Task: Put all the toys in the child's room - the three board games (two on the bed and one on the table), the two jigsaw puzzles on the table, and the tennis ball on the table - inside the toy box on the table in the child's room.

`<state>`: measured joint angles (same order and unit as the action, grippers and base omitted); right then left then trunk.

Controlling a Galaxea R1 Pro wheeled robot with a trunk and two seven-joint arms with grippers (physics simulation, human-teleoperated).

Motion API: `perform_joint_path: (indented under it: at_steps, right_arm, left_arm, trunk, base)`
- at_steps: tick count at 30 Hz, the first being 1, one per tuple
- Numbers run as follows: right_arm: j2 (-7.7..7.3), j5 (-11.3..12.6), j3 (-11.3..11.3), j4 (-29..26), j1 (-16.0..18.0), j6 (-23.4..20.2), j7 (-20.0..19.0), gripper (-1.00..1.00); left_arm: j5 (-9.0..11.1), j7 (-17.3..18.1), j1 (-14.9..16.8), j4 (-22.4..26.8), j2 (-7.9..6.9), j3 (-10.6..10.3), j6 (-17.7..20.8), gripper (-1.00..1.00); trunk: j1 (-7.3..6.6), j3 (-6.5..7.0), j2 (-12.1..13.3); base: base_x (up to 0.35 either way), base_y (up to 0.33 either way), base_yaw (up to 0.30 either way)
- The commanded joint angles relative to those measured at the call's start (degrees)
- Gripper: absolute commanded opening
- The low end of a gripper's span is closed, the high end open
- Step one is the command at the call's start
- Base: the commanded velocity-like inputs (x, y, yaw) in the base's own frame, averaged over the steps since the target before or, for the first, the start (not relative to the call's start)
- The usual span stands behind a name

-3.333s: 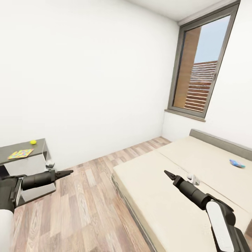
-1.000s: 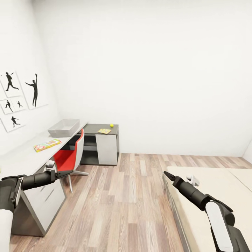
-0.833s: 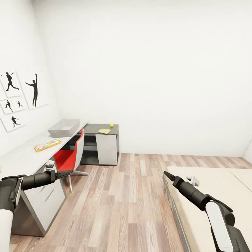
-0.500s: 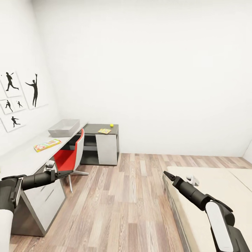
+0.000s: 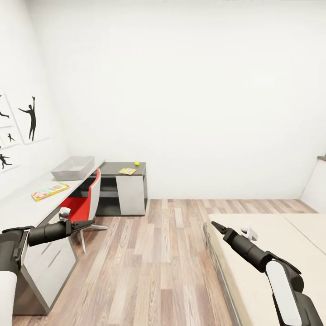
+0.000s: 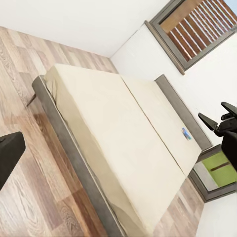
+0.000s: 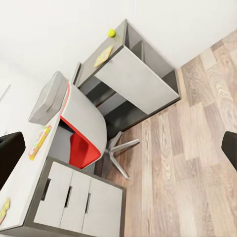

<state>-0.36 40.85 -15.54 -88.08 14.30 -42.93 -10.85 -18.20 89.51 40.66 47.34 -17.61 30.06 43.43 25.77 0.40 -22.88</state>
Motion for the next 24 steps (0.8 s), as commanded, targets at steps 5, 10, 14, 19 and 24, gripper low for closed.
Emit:
perform_joint_path:
  at_steps: [5,10,14,19,24]
  right_arm:
    - [0.01,-0.2,-0.1,0.0,0.0,-0.3,-0.3,1.00]
    - [0.01,-0.2,-0.1,0.0,0.0,-0.3,-0.3,1.00]
    - [0.01,-0.2,-0.1,0.0,0.0,-0.3,-0.3,1.00]
    - [0.01,-0.2,-0.1,-0.1,0.0,-0.3,-0.3,1.00]
    - [0.01,-0.2,-0.1,-0.1,0.0,-0.3,-0.3,1.00]
  left_arm:
    - [-0.6,0.5,0.0,0.0,0.03,0.2,0.6,1.00]
    - [-0.6,0.5,0.0,0.0,0.03,0.2,0.5,1.00]
    - [-0.6,0.5,0.0,0.0,0.03,0.2,0.6,1.00]
    - [-0.6,0.5,0.0,0.0,0.03,0.2,0.6,1.00]
    - [-0.6,0.5,0.0,0.0,0.03,0.2,0.6,1.00]
  trunk:
    - [0.01,-0.01,0.0]
    - [0.01,-0.01,0.0]
    - [0.01,-0.01,0.0]
    - [0.01,-0.01,0.0]
    - [0.01,-0.01,0.0]
  base:
    - [-0.036,0.000,-0.014]
    - [-0.054,-0.001,-0.002]
    - [-0.105,-0.018,-0.001]
    - [-0.034,-0.006,0.000]
    - [-0.006,-0.001,0.000]
